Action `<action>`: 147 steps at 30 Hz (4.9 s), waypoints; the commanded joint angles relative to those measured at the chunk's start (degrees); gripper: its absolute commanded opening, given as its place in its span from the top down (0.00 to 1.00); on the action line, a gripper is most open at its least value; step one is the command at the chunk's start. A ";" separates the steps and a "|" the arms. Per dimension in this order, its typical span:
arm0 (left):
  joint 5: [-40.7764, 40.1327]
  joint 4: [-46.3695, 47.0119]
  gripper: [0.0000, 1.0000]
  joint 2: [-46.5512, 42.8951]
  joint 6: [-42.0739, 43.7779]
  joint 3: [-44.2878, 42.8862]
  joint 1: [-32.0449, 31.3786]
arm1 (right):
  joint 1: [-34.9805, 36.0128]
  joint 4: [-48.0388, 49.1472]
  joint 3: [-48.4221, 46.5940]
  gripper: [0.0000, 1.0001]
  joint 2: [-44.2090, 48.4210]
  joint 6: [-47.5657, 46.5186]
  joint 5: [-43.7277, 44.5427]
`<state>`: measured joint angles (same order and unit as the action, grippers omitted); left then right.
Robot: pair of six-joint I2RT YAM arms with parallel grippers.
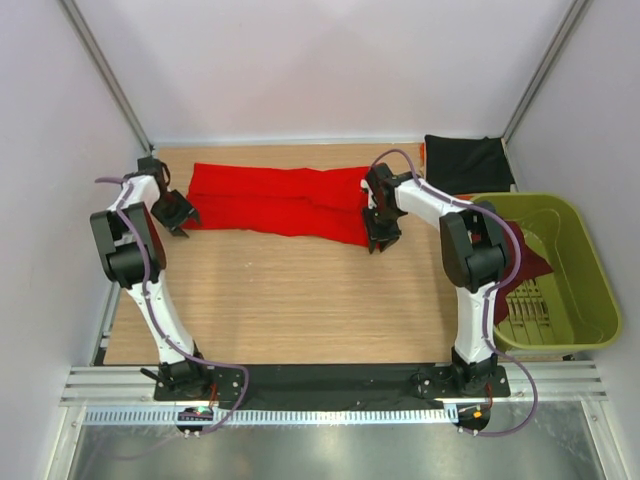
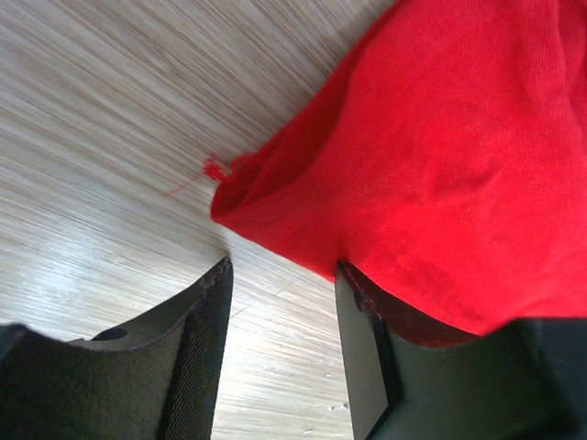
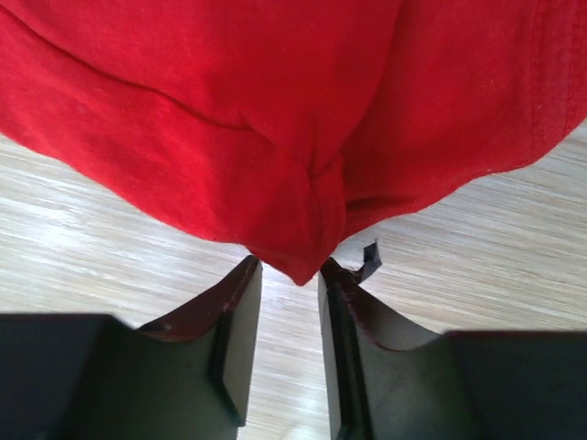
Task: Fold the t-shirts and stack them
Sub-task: Fold the tshirt
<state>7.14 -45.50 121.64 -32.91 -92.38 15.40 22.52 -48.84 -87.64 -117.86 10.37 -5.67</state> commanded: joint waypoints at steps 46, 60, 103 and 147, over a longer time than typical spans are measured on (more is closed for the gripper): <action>-19.70 -12.87 0.62 -4.83 1.80 -2.98 -1.51 | 0.15 -13.00 11.19 0.69 19.96 18.53 4.24; -5.39 -7.15 0.62 -10.81 2.23 -3.78 -11.43 | 0.24 -5.48 -12.81 0.63 2.73 47.28 7.78; -6.78 -7.24 0.60 -13.45 3.64 -1.66 -14.70 | 2.53 12.45 -2.89 0.75 1.41 57.04 8.75; -7.75 -7.85 0.59 -14.24 3.90 -2.19 -14.70 | 4.99 -6.96 -16.77 0.63 -4.39 56.95 13.66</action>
<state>0.03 -53.04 109.12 -29.65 -92.86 0.49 27.29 -52.77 -102.85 -121.56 67.57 4.86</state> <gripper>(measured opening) 0.407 0.374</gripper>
